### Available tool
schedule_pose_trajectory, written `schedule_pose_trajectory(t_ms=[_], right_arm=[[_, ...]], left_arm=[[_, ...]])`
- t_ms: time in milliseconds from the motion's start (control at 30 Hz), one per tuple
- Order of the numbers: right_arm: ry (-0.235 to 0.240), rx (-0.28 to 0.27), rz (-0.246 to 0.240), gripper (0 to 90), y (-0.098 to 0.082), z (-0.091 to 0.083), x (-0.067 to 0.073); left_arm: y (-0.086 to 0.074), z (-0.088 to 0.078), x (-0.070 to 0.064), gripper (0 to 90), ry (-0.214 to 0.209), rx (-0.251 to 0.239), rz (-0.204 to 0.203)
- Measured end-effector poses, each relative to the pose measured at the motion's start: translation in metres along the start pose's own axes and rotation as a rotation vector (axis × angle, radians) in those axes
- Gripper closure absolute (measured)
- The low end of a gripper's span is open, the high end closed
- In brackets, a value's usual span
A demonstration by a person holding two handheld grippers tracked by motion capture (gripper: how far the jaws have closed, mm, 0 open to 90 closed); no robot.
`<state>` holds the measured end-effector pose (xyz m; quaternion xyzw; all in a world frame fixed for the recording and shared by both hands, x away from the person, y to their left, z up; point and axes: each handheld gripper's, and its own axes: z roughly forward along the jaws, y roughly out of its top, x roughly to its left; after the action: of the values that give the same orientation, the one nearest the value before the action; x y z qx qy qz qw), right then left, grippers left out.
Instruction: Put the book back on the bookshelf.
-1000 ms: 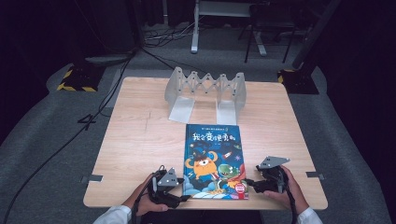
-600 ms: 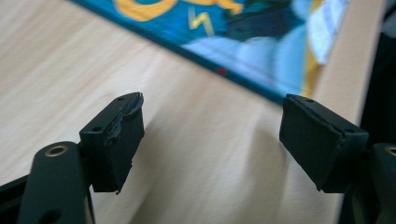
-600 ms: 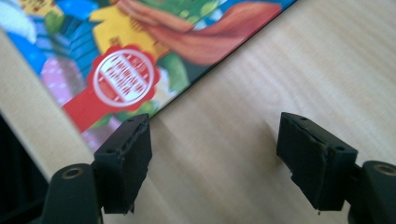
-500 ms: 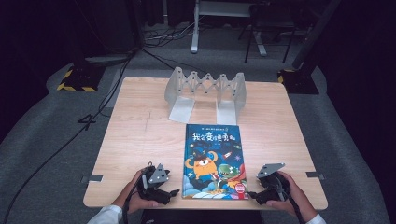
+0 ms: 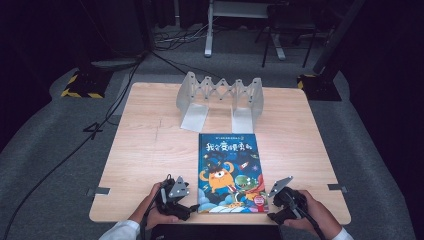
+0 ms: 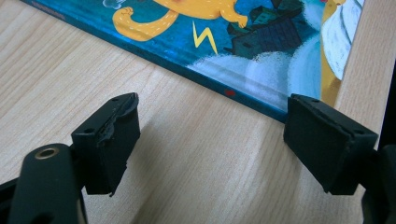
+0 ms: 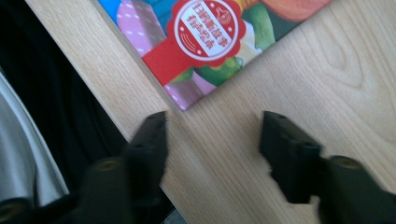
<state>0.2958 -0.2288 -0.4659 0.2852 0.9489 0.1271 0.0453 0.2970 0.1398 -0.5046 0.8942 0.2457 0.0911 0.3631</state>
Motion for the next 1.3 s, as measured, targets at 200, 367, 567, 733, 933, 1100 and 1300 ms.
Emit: schedule_pose_trajectory(t_ms=[200, 367, 567, 733, 933, 1100, 1300], right_arm=[[0.015, 0.054, -0.044, 69.9, 0.010, -0.001, 0.006], [0.023, 0.067, -0.056, 77.0, 0.013, -0.001, 0.009], [0.028, -0.025, -0.043, 78.2, 0.004, -0.001, 0.009], [0.111, -0.210, 0.003, 73.5, -0.015, 0.003, 0.000], [0.170, -0.348, 0.053, 50.6, -0.020, 0.009, -0.007], [0.228, -0.434, 0.036, 37.8, -0.013, 0.002, -0.014], [0.276, -0.475, 0.030, 32.7, -0.009, -0.002, -0.020]], left_arm=[[0.000, 0.000, 0.001, 19.0, -0.004, 0.000, 0.006], [0.000, 0.000, 0.001, 18.9, -0.005, 0.000, 0.006], [0.000, 0.000, 0.002, 19.7, -0.009, -0.004, 0.004], [-0.001, -0.001, 0.003, 20.1, -0.008, -0.005, 0.008], [-0.002, -0.002, 0.006, 19.7, -0.001, -0.003, -0.002], [-0.004, -0.004, 0.011, 19.7, 0.009, -0.005, -0.013], [-0.004, -0.004, 0.011, 19.7, 0.010, -0.005, -0.012]])
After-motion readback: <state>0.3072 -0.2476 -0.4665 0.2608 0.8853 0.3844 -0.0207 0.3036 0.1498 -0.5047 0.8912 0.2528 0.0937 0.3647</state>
